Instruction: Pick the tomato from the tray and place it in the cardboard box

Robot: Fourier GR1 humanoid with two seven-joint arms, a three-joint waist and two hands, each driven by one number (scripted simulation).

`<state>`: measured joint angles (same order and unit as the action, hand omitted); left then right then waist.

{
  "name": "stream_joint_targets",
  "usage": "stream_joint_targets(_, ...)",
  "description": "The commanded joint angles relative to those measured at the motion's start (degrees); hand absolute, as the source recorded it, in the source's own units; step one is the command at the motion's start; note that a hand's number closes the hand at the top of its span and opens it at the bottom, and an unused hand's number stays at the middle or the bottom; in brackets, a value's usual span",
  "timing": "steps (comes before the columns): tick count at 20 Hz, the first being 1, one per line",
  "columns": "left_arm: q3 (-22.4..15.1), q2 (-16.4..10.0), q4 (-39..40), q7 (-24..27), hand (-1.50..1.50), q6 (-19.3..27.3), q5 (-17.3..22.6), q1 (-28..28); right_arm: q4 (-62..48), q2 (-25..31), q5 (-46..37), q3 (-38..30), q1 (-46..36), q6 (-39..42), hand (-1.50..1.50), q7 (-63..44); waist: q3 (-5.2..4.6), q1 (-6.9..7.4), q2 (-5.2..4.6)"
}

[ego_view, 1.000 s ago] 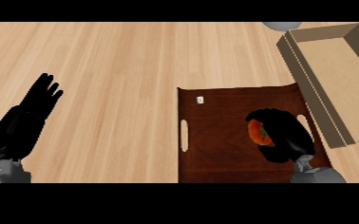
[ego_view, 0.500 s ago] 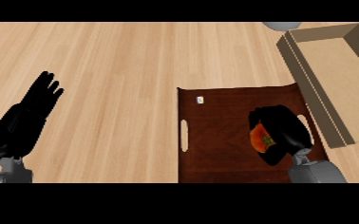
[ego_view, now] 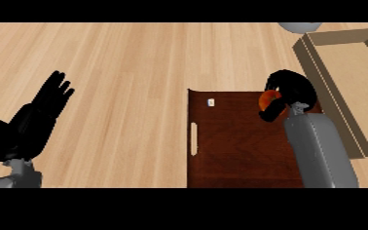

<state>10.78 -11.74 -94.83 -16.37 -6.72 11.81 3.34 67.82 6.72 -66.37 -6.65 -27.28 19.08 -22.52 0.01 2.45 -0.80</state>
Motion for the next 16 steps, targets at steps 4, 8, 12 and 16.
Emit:
stream_joint_targets(4,0.8,-0.8,0.7,-1.6,0.0,0.2,0.4,1.8,-14.6,-0.4,-3.5,-3.9,-18.6,-6.6,1.5,-10.1,0.01,-0.85,0.45)
stream_joint_targets(8,2.7,-2.1,0.6,-1.1,0.0,-1.0,1.9,1.4,-13.4,1.7,-3.6,-3.4,-23.2,-7.0,1.5,-9.3,-0.02,-1.45,0.74)
stream_joint_targets(12,1.1,-0.4,0.5,0.3,0.0,-0.4,0.0,-1.2,-9.3,3.4,-6.2,-2.3,-27.1,-9.8,1.5,-11.5,-0.04,-1.57,0.88)
stream_joint_targets(16,1.2,-0.2,0.4,-0.5,0.0,0.2,0.0,-0.6,-2.4,5.5,-7.8,-2.8,-28.7,-10.3,1.5,-16.0,-0.04,-2.42,1.05)
